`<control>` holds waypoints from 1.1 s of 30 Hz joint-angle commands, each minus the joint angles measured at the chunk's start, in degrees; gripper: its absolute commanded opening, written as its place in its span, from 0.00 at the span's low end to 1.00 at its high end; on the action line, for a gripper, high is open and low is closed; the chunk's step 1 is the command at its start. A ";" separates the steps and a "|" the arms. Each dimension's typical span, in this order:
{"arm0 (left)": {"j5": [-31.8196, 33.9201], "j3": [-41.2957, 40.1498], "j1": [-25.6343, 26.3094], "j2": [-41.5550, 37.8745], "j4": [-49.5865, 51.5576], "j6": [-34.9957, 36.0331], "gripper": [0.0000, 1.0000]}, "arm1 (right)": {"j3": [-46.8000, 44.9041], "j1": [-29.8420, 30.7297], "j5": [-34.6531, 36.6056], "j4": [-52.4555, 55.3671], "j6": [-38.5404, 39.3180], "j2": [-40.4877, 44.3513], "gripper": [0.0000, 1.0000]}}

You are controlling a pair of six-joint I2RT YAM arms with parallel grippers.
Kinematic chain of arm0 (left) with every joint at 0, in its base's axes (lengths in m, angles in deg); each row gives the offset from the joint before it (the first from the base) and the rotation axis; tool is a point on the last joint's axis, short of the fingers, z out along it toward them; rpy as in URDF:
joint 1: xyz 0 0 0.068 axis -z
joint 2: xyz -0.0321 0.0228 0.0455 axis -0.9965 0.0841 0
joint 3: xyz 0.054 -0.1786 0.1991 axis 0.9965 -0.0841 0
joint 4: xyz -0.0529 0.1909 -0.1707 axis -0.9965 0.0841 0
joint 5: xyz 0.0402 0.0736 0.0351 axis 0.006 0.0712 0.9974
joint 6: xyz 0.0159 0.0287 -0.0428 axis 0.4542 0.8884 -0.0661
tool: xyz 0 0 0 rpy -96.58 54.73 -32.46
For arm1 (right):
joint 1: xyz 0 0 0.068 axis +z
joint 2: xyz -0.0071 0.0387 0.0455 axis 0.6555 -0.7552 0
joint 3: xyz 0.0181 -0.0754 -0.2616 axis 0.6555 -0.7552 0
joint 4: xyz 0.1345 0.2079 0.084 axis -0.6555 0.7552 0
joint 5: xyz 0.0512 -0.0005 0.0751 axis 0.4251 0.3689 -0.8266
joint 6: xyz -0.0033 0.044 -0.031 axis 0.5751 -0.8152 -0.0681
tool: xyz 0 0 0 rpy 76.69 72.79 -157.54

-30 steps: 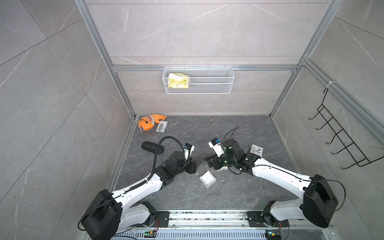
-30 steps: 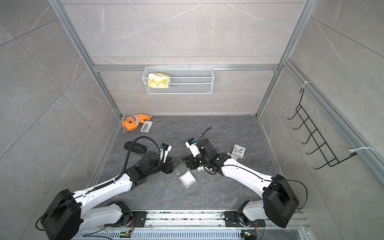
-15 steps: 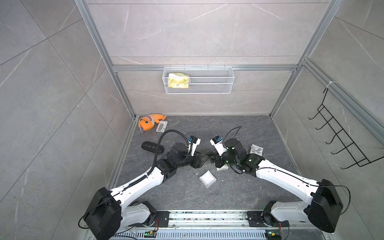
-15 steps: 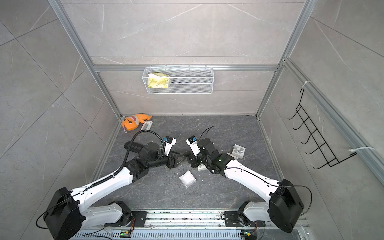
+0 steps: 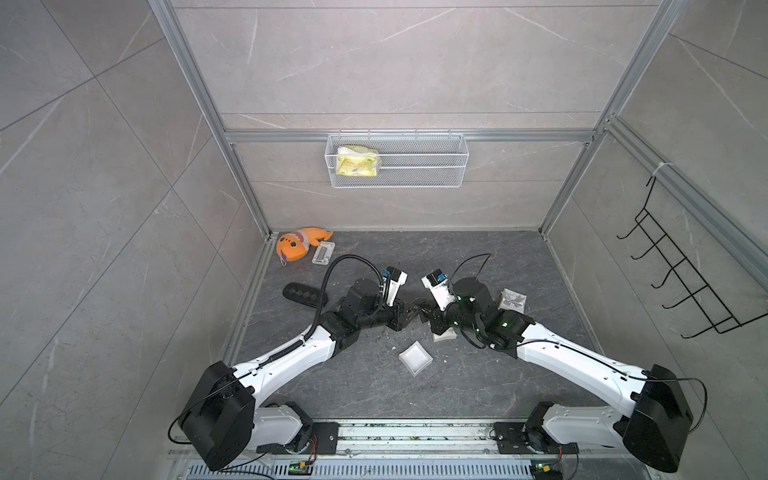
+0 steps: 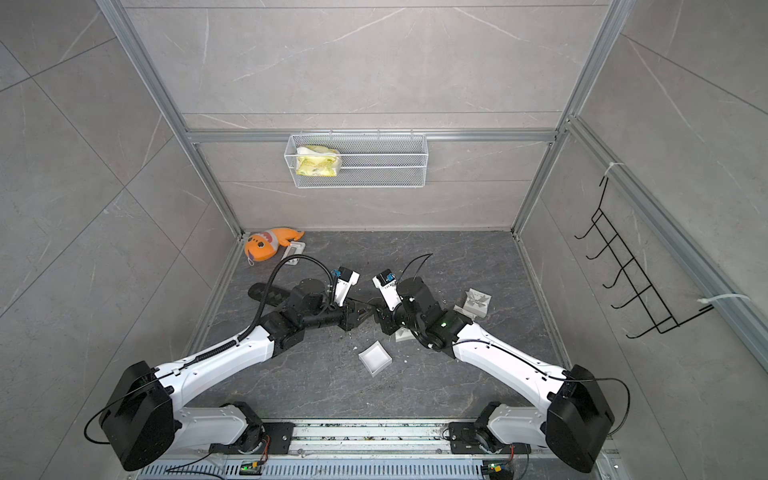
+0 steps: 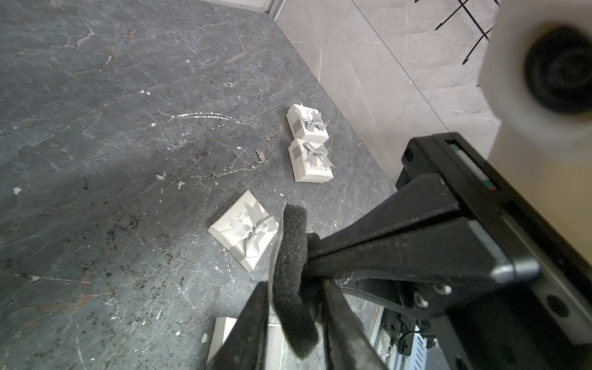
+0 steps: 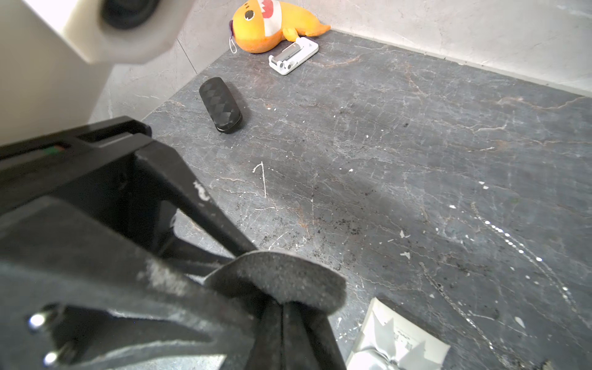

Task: Take the necklace out of the lift-off lid jewelry box
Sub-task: Take out the inner lining from the jewelry box.

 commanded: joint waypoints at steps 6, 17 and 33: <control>-2.72 0.94 -1.99 -0.04 -4.69 -2.65 0.31 | -1.53 0.73 1.14 -2.02 0.95 1.08 0.00; -5.80 0.82 -2.41 0.76 -6.17 -3.88 0.31 | -2.24 0.75 2.21 -2.79 0.78 2.10 0.00; -6.81 1.54 -2.55 1.99 -5.88 -3.30 0.13 | -2.67 0.75 3.37 -2.54 0.51 2.06 0.00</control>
